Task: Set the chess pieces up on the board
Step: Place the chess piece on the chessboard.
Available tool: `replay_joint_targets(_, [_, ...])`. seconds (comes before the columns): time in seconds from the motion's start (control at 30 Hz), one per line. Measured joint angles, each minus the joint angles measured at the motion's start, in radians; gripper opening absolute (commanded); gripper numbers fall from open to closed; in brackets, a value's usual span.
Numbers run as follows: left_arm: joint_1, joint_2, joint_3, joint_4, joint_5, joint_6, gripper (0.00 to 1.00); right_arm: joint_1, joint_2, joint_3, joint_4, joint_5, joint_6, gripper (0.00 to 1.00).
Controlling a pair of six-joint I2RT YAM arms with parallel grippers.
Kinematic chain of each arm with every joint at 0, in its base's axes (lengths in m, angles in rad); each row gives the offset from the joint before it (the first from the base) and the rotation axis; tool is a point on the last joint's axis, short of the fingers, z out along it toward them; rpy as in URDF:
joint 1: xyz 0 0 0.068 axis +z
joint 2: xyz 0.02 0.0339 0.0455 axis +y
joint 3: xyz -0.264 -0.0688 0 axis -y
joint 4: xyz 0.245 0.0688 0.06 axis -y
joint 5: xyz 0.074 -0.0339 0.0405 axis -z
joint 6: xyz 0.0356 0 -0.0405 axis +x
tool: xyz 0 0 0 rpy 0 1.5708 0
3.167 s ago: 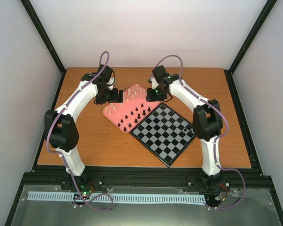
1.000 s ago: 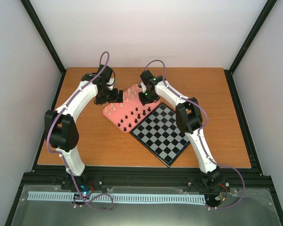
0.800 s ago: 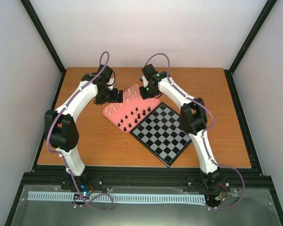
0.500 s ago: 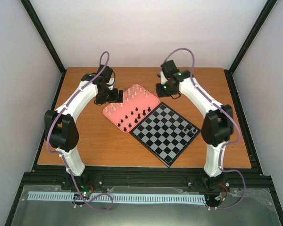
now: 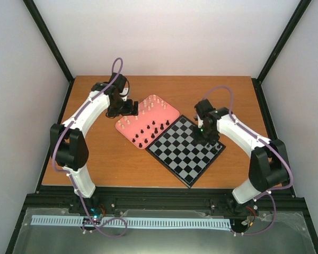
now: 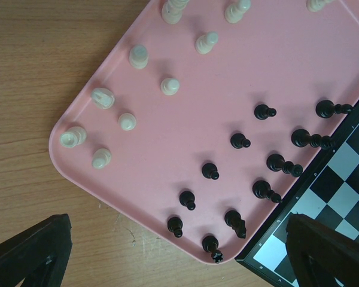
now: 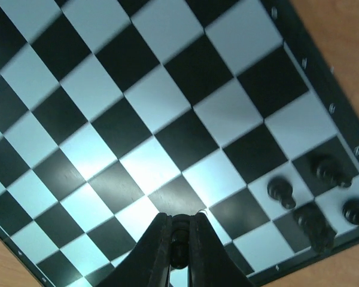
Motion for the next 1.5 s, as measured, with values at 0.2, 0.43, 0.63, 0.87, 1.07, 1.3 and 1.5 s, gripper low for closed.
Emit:
replay_joint_targets(0.2, [0.0, 0.0, 0.0, 0.0, 0.0, 0.0, 1.0, 0.0, -0.045, -0.106, 0.023, -0.017, 0.027, 0.08])
replay_joint_targets(0.43, [0.0, 0.0, 0.0, 0.0, 0.001, 0.0, 1.0, -0.022, -0.045, -0.201, 0.077, -0.013, 0.056, 0.08])
replay_joint_targets(0.63, [0.0, 0.0, 0.0, 0.0, 0.001, 0.0, 1.0, -0.073, -0.047, -0.25, 0.111, -0.013, 0.076, 0.08])
replay_joint_targets(0.87, [0.0, 0.0, 0.0, 0.0, 0.003, 0.0, 1.0, -0.087, -0.047, -0.251, 0.139, -0.012, 0.076, 0.09])
replay_joint_targets(1.07, [0.0, 0.0, 0.0, 0.0, 0.003, 0.0, 1.0, -0.093, -0.042, -0.251, 0.15, -0.01, 0.074, 0.09])
replay_joint_targets(1.3, [0.0, 0.0, 0.0, 0.0, 0.003, 0.0, 1.0, -0.098, -0.027, -0.251, 0.156, -0.009, 0.067, 0.12])
replay_joint_targets(1.5, [0.0, 0.0, 0.0, 0.0, 0.004, 0.0, 1.0, -0.099, -0.018, -0.251, 0.159, -0.009, 0.063, 0.15])
